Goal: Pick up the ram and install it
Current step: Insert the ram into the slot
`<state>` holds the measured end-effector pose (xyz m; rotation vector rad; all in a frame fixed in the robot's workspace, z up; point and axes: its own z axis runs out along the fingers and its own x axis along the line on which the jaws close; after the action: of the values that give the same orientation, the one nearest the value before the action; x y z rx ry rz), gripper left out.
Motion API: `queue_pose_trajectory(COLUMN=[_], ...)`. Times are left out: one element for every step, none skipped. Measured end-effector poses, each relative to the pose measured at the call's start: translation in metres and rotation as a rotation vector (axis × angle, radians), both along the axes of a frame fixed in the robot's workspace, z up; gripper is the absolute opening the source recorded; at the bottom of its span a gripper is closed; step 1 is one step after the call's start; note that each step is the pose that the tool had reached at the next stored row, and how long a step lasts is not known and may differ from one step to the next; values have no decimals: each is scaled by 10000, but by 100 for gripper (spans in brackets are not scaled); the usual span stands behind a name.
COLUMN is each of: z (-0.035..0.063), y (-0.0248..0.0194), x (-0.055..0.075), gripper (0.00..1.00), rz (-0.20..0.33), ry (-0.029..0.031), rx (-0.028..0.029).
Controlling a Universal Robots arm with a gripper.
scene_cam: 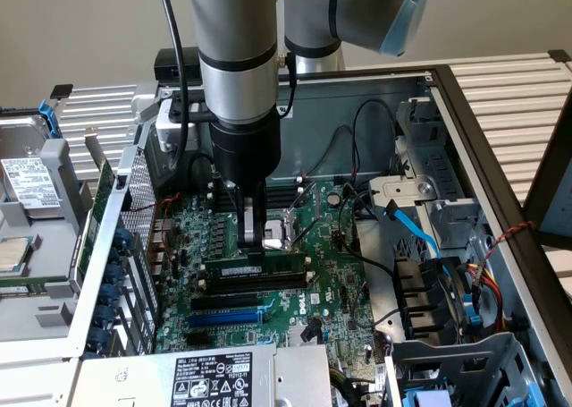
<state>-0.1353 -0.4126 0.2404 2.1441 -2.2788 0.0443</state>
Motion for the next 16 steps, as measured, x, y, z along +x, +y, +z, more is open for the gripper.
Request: queue_pose_trajectory(z=[0, 0, 0, 0, 0, -4, -8, -12, -12, -12, -12, -12, -12, -12, -13, -13], y=[0, 0, 0, 0, 0, 0, 0, 1, 0, 1, 0, 0, 0, 0, 0, 0], x=[0, 0, 0, 0, 0, -3, -10, -17, -18, -18, -18, -18, -18, -18, -18, -19], gripper=[12, 12, 12, 12, 12, 12, 12, 12, 12, 12, 12, 12, 12, 12, 12, 12], rz=[46, 47, 47, 48, 47, 47, 45, 46, 47, 47, 48, 47, 48, 48, 48, 48], ry=[0, 0, 0, 0, -1, -2, -3, -3, -2, -2, -1, -1, -2, -2, -1, 4], rx=[-1, -1, -1, -1, -1, -1, -9, -25, -35, -35, -36, -36, -36, -36, -37, -37])
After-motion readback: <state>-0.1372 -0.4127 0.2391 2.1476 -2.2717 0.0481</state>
